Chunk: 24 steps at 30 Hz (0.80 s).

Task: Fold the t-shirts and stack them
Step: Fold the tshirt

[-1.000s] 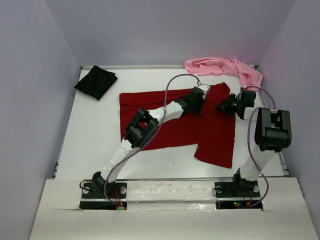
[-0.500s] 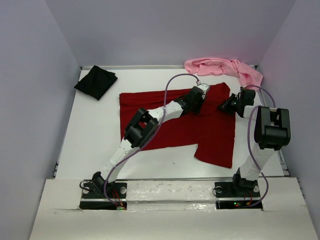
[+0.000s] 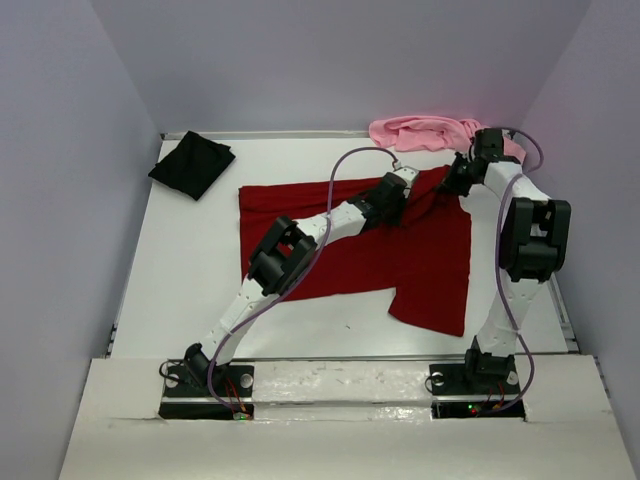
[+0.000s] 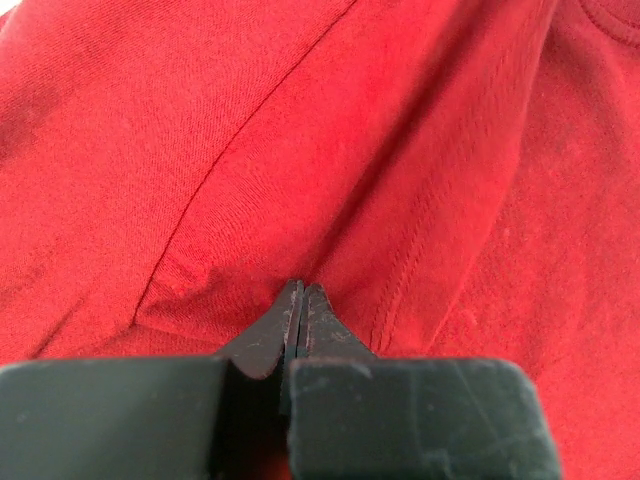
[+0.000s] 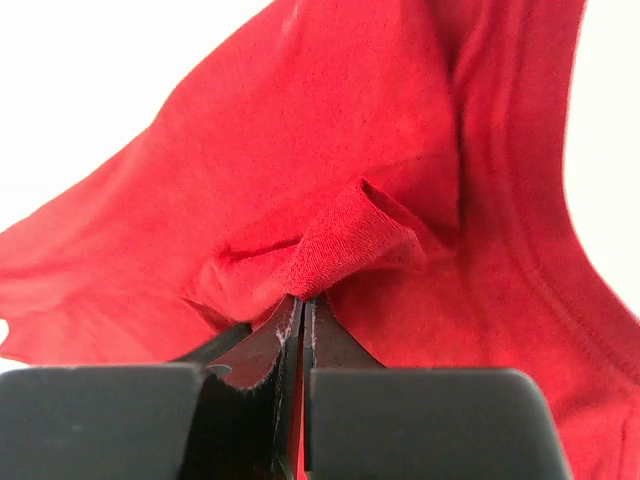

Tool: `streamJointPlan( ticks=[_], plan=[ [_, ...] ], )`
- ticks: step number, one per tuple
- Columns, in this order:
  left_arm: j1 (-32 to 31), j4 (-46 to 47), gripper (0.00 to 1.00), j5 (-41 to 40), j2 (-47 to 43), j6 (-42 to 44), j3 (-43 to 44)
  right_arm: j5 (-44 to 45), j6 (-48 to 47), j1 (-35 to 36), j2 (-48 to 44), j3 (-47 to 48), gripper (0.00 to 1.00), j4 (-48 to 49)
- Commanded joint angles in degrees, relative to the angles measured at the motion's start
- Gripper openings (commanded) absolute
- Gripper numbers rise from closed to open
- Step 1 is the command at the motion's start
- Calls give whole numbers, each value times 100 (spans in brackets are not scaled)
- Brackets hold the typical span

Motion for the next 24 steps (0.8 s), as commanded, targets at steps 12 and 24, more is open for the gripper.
streamJointPlan(
  ticks=[12, 24],
  plan=[
    [57, -187, 2, -46, -275, 81, 32, 2231, -805, 830, 368, 897, 4, -3063],
    [48, -222, 2, -11, -327, 81, 6, 3295, -779, 1200, 518, 1047, 29, -3540]
  ],
)
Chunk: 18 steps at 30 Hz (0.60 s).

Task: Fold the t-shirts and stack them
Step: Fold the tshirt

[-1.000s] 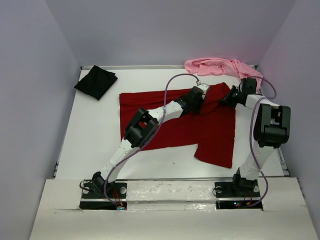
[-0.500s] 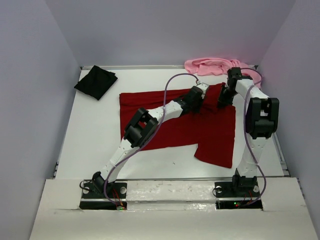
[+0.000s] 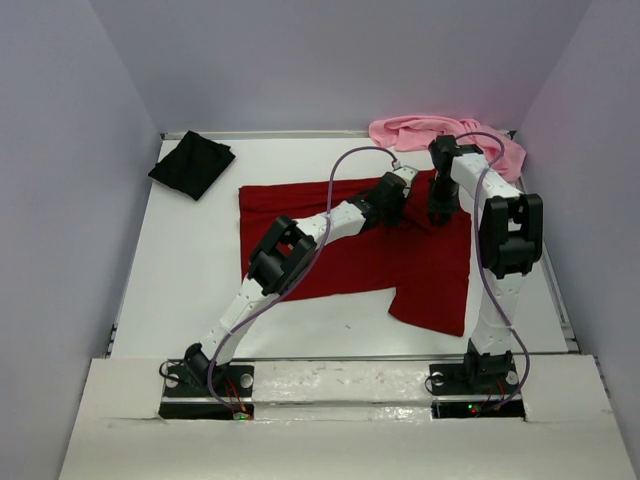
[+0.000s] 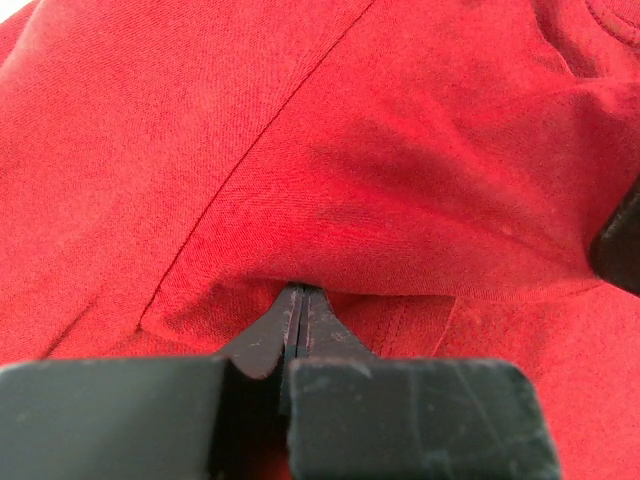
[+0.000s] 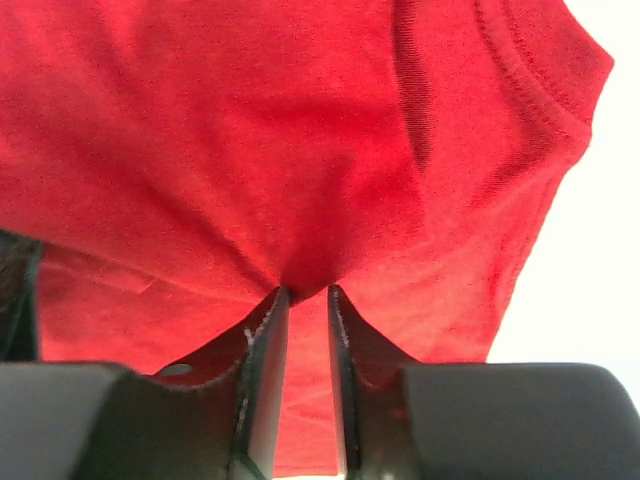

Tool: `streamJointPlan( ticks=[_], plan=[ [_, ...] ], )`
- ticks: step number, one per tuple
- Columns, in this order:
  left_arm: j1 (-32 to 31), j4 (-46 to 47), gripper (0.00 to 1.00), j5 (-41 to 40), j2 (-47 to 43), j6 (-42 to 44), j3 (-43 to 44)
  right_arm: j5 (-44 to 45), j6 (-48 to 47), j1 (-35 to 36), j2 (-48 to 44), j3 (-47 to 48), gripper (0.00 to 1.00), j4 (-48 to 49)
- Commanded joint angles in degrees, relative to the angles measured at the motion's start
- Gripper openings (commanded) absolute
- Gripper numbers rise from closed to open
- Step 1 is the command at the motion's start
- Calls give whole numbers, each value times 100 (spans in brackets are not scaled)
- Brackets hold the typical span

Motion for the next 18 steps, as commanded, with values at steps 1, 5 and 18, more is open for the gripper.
streamJointPlan(
  ticks=[1, 5, 18],
  plan=[
    [31, -233, 2, -6, -345, 81, -3, 452, -9, -7, 96, 19, 29, -102],
    [31, -338, 2, 20, -494, 90, -73, 434, -9, -7, 122, -25, 29, 66],
    [-233, -532, 43, -129, -1549, -59, -820, -453, 34, -7, -598, -218, 30, 936]
  ],
)
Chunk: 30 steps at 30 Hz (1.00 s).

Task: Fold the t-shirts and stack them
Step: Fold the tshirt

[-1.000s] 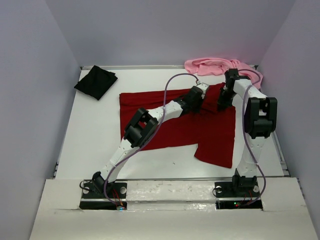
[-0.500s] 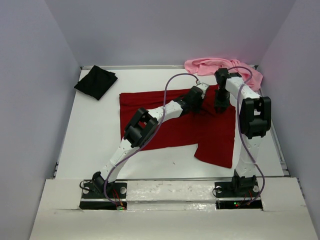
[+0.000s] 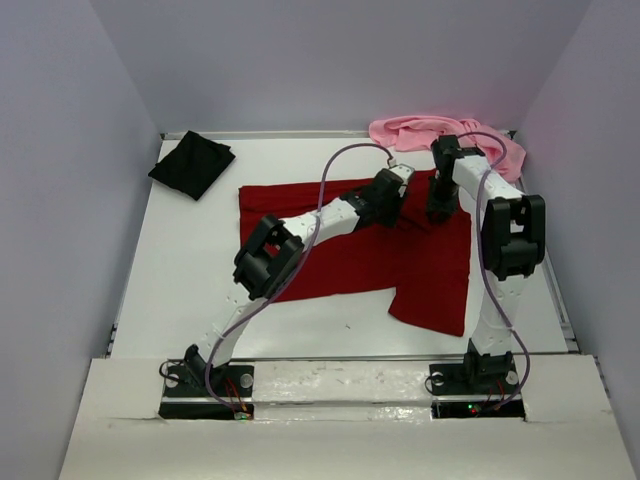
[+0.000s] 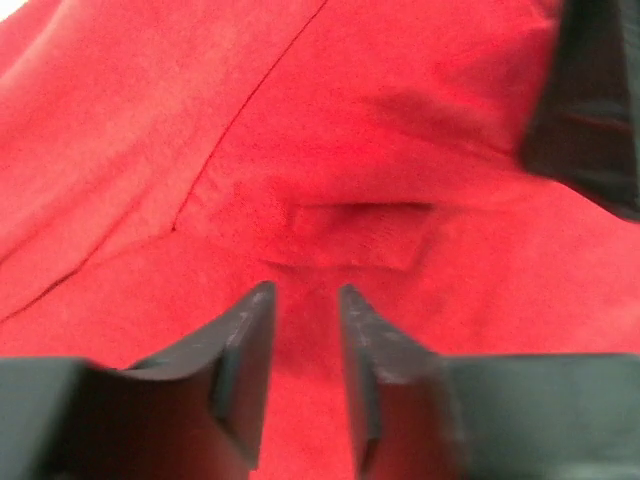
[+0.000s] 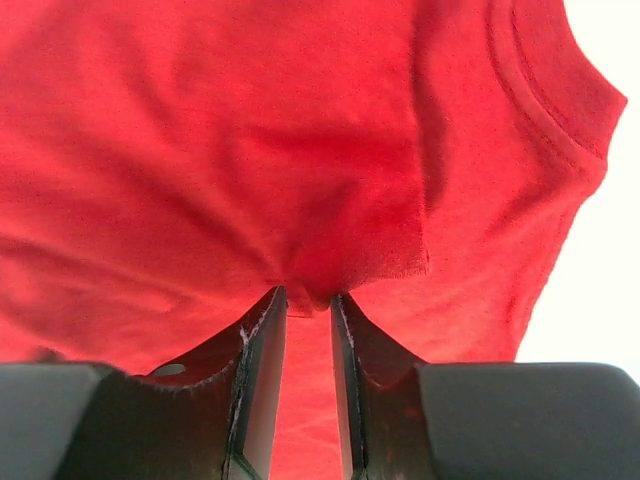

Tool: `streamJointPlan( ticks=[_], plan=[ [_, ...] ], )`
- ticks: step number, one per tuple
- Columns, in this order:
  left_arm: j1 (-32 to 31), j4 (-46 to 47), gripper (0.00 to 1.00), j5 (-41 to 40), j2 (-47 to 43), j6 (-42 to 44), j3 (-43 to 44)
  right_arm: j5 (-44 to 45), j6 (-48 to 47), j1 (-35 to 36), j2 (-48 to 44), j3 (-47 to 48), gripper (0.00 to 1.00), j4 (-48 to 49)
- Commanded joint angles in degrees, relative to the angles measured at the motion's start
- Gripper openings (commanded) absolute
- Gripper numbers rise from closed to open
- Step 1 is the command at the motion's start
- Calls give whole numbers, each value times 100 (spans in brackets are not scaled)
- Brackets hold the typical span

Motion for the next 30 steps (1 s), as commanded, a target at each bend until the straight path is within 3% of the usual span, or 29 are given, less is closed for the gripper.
streamJointPlan(
  ticks=[1, 6, 15, 16, 17, 18, 24, 30],
  plan=[
    [-191, -36, 52, -122, -794, -18, -210, -392, 54, -7, -563, 29, 30, 532],
    [-420, -53, 68, -281, -1033, -9, -422, -358, 55, -7, -818, -24, 30, 532],
    [-639, -202, 71, -246, -752, -18, -141, -226, 54, -7, -757, 178, 29, 312],
    [-657, -212, 71, -246, -708, 0, -89, -225, 63, -7, -748, 152, 26, 391],
    [-666, -212, 71, -246, -682, 0, -62, -260, 54, -7, -714, 108, 10, 470],
    [-666, -212, 71, -255, -646, 8, -44, -278, 54, -7, -635, 90, 0, 557],
    [-727, -159, 63, -456, -462, 122, -44, -401, 81, -7, -327, -76, 0, 1155],
    [-727, -89, 49, -738, -304, 325, -62, -612, 142, -7, -133, -314, 0, 1665]
  ],
)
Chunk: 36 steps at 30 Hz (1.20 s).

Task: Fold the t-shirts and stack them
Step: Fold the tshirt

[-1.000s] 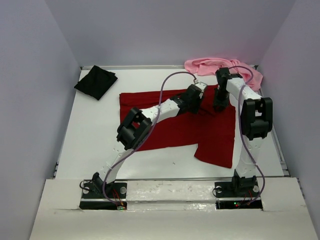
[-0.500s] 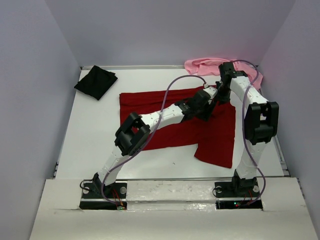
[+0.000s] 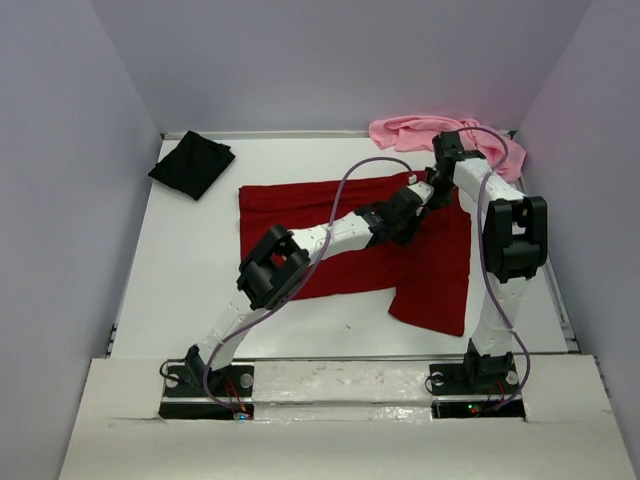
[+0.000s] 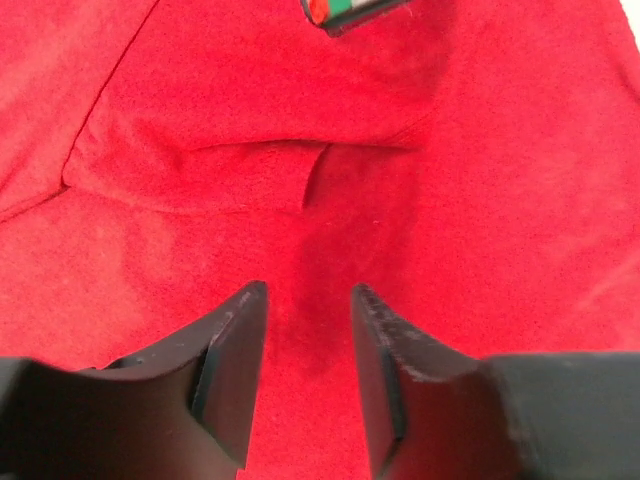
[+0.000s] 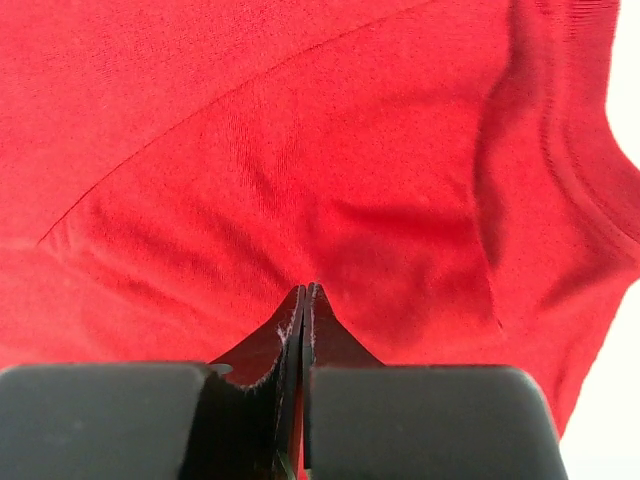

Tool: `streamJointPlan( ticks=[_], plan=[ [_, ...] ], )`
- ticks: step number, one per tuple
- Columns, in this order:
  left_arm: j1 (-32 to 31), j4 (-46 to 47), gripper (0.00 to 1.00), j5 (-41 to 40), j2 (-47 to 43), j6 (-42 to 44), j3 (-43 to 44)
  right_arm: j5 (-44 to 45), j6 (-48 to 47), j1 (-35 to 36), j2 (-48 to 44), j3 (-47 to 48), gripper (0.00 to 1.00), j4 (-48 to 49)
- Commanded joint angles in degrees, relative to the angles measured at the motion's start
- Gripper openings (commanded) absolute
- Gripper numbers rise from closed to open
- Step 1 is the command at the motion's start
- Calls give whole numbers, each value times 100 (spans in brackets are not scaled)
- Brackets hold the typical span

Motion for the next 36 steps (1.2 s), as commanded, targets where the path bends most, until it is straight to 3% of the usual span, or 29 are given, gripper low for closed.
streamJointPlan(
  ticks=[1, 6, 11, 14, 25, 36],
  plan=[
    [-46, 93, 46, -346, 44, 255, 209, -181, 68, -7, 138, -76, 0, 612],
    [-46, 145, 46, -461, 88, 369, 218, -278, 68, -7, 314, -59, 0, 709],
    [-46, 593, 69, -690, -8, 466, -159, -560, 59, -60, 402, -85, 0, 780],
    [-46, 857, 73, -690, -43, 563, -352, -682, 59, -112, 454, -155, 0, 850],
    [-265, 2034, 73, -1015, -193, 1123, -1205, -858, 33, -165, 560, -243, 0, 938],
    [-459, 2193, 72, -1507, -439, 1345, -1302, -911, 6, -218, 648, -252, 0, 947]
  ],
)
